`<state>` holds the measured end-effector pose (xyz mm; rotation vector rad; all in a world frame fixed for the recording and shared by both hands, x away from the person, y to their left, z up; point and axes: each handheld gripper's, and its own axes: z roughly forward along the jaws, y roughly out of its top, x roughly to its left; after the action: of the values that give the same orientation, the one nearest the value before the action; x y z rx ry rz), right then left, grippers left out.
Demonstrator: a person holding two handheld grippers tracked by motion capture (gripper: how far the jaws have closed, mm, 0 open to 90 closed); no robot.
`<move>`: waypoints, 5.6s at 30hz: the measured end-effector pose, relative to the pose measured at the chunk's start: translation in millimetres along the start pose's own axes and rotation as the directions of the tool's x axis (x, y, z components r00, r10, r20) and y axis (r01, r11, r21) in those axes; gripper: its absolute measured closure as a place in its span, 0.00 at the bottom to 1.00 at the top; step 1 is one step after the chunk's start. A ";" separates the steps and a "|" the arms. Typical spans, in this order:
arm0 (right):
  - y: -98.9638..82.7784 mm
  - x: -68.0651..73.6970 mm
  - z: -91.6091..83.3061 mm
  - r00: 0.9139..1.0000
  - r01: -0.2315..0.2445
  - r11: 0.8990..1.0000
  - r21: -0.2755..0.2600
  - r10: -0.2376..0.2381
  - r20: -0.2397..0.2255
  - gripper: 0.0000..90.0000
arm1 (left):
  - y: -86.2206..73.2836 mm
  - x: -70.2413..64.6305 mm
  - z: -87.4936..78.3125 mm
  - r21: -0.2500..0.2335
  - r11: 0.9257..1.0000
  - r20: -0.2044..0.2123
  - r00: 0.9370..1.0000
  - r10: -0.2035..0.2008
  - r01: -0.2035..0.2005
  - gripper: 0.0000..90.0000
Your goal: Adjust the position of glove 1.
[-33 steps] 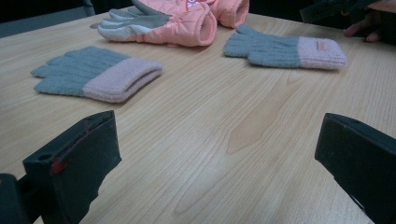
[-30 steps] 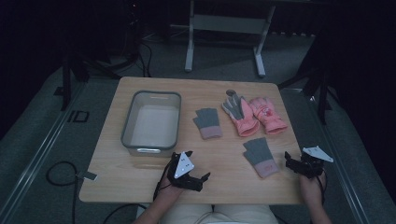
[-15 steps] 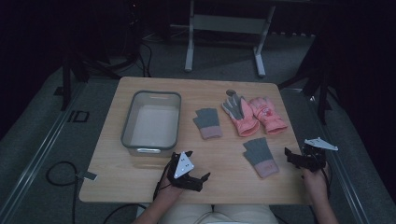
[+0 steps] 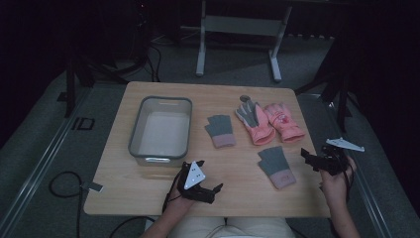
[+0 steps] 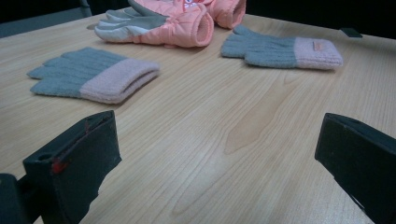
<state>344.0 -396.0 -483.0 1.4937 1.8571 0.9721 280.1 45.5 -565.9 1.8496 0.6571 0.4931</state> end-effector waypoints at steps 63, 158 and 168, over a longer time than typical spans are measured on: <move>91.8 177.0 110.2 0.886 0.279 0.958 -0.065 -0.283 -0.368 0.46 | -0.3 0.2 -0.7 -0.007 1.000 0.010 1.000 0.006 -0.006 0.00; -33.6 205.8 62.5 0.964 0.035 0.979 0.200 0.019 -0.264 0.79 | -0.4 1.0 -0.4 -0.014 1.000 0.002 1.000 -0.006 0.006 0.00; 15.7 138.4 39.5 0.933 0.231 0.972 0.052 -0.205 -0.297 0.69 | -0.2 0.5 0.0 -0.018 1.000 0.002 1.000 -0.005 0.005 0.00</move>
<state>353.4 -251.7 -491.0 1.2064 2.2447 1.0588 280.5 45.9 -566.1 1.8308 0.6537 0.4919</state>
